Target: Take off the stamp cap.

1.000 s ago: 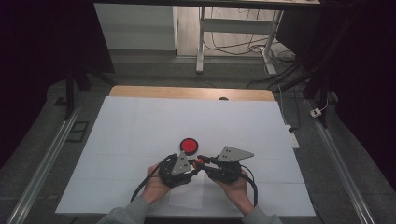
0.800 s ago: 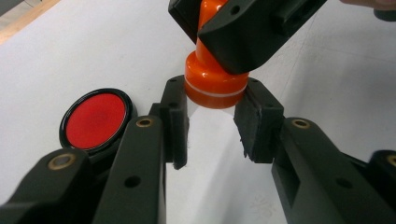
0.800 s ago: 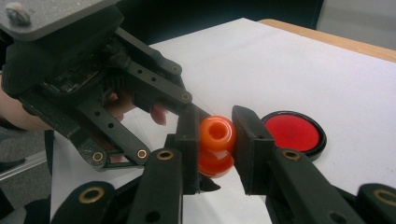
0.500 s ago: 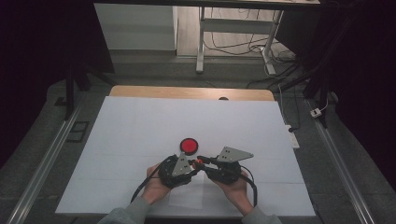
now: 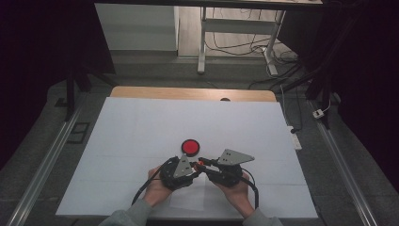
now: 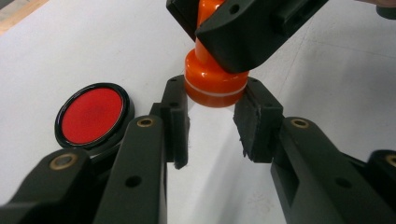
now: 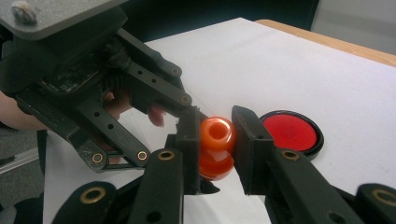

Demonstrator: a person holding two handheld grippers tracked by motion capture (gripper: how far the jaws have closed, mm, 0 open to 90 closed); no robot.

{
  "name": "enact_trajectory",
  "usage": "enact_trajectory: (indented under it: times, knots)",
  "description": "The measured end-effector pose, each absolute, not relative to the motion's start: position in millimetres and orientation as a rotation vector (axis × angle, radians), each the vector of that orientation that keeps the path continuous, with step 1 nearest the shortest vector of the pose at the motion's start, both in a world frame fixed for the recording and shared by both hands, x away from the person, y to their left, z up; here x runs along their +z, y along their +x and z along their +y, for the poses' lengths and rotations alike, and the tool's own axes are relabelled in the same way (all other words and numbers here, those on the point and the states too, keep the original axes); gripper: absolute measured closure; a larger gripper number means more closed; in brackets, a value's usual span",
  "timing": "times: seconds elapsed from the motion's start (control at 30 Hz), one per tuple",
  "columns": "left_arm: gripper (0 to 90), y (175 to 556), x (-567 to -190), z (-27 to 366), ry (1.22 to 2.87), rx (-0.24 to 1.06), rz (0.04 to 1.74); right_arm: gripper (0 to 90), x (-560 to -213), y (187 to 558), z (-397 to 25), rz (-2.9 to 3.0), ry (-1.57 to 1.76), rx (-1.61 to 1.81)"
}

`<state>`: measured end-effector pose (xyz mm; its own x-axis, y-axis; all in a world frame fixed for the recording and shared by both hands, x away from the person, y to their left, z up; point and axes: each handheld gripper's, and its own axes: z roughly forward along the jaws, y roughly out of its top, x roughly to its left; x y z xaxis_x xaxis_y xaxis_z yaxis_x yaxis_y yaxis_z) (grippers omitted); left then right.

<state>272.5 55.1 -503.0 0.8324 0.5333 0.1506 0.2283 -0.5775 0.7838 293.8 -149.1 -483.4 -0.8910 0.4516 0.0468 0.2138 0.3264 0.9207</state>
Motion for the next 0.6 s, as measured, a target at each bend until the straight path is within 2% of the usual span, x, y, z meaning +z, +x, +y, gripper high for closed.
enact_trajectory:
  times: [0.6]
  knots:
    - [65.5, 272.1, -503.1, 55.8, 2.19, 0.475, 0.552, 72.5, -483.5, 292.2, -148.8, 2.359, 0.596, 1.597]
